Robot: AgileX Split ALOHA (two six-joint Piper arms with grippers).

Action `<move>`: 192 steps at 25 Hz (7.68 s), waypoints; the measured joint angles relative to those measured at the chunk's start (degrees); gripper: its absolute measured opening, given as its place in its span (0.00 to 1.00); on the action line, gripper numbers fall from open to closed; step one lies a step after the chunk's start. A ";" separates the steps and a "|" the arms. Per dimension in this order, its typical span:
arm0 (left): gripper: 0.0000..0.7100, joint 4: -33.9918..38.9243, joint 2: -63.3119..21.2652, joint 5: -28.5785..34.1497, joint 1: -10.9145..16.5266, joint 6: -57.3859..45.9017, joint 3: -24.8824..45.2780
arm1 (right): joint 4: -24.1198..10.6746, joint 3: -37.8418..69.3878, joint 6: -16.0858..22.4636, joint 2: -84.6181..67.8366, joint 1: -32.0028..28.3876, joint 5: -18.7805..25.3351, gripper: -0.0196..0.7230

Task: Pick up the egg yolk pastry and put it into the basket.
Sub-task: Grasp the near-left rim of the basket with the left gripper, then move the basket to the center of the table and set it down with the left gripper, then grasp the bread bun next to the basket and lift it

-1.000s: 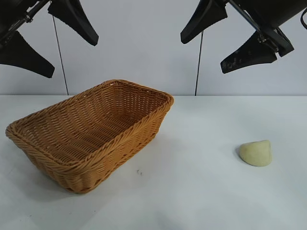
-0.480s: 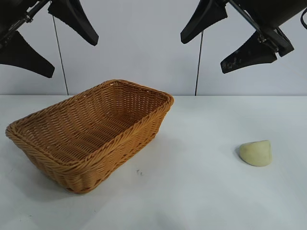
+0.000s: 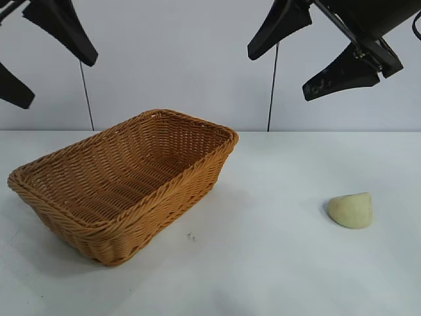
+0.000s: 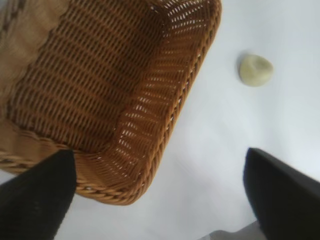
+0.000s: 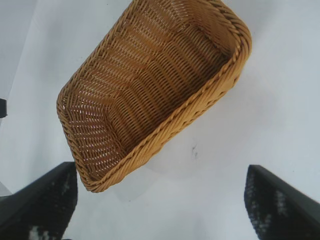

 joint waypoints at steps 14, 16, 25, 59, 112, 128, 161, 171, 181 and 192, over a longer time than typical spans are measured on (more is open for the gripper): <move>0.98 26.53 -1.99 -6.46 -6.26 -48.09 8.25 | -0.01 0.00 0.00 0.00 0.00 -0.09 0.87; 0.98 26.47 -1.99 -8.34 -6.27 -48.87 10.39 | -0.01 0.00 0.00 0.00 0.00 -0.03 0.87; 0.98 25.17 1.35 -13.85 -6.27 -49.51 12.04 | -0.06 0.00 0.00 0.00 0.00 0.77 0.87; 0.19 15.41 29.02 -23.83 -6.27 -51.90 12.04 | -0.13 0.00 0.00 0.00 0.00 1.40 0.87; 0.19 13.34 50.08 4.01 -3.92 -3.13 -24.38 | -1.24 -0.02 0.00 0.11 0.00 2.94 0.87; 0.97 13.68 48.96 6.26 -3.92 -3.06 -24.38 | -1.28 -0.06 0.00 0.11 0.00 2.94 0.87; 0.98 27.83 34.97 12.58 10.13 3.43 -29.93 | -1.28 -0.06 0.00 0.11 0.00 3.27 0.87; 0.98 27.83 8.49 12.65 10.13 6.32 -5.20 | -1.51 -0.06 0.00 0.11 0.00 3.70 0.87; 0.98 27.83 -22.64 12.83 10.13 6.67 20.21 | -1.67 -0.06 0.00 0.11 0.00 4.22 0.87; 0.98 27.83 -55.25 4.74 10.13 6.67 38.62 | -1.67 -0.06 0.00 0.11 0.00 4.22 0.87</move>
